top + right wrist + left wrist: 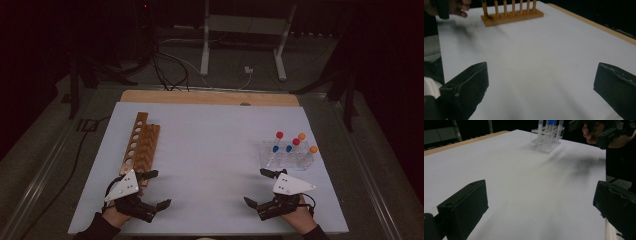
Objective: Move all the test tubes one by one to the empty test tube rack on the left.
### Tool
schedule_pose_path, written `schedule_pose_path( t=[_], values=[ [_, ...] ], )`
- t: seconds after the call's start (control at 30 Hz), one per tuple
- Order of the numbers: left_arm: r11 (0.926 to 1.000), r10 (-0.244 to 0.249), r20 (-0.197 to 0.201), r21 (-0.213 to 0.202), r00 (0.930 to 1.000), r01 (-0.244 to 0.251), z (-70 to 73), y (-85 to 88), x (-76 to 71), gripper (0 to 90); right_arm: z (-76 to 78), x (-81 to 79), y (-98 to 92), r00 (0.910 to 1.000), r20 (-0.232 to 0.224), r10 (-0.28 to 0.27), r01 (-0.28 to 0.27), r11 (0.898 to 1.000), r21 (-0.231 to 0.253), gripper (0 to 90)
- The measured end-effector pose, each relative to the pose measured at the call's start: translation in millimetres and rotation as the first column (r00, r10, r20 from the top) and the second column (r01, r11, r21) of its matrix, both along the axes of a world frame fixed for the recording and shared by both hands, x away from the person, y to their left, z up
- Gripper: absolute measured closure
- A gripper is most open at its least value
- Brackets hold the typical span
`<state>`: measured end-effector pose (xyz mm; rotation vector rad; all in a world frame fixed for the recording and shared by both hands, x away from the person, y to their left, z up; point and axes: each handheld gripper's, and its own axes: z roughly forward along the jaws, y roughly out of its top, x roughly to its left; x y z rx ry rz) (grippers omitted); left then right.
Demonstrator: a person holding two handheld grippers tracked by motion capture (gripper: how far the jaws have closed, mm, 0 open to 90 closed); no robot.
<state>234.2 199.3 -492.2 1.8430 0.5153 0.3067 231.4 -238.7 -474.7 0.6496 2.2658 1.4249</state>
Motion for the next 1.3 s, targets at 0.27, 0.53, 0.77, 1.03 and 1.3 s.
schedule_pose_path(
  t=[0.27,0.53,0.77,1.03,1.3],
  values=[
    [1.0000,-0.003,-0.001,-0.002,1.0000,0.003,0.1,0.0,-0.1,0.5,13.0,2.2,-5.0,0.9989,0.032,-0.034,0.033,0.999,0.039,0.0],
    [1.0000,-0.004,-0.002,-0.003,1.0000,0.004,0.0,-0.4,-0.2,0.5,27.4,10.5,-19.9,0.9891,0.070,-0.130,0.127,0.991,0.048,0.0],
    [1.0000,-0.005,-0.004,-0.004,1.0000,0.005,-0.1,-0.4,0.3,0.5,29.7,20.7,-30.4,0.9678,0.052,-0.246,0.243,0.969,0.052,0.0],
    [1.0000,-0.006,-0.005,0.001,1.0000,0.006,-0.4,-0.6,0.3,0.5,23.9,34.0,-34.7,0.9322,0.001,-0.362,0.362,0.932,0.035,0.7],
    [1.0000,-0.007,-0.005,-0.003,1.0000,0.007,-0.3,-0.5,0.0,0.5,18.1,42.0,-34.7,0.9094,-0.042,-0.414,0.415,0.910,0.010,8.0]
  ],
)
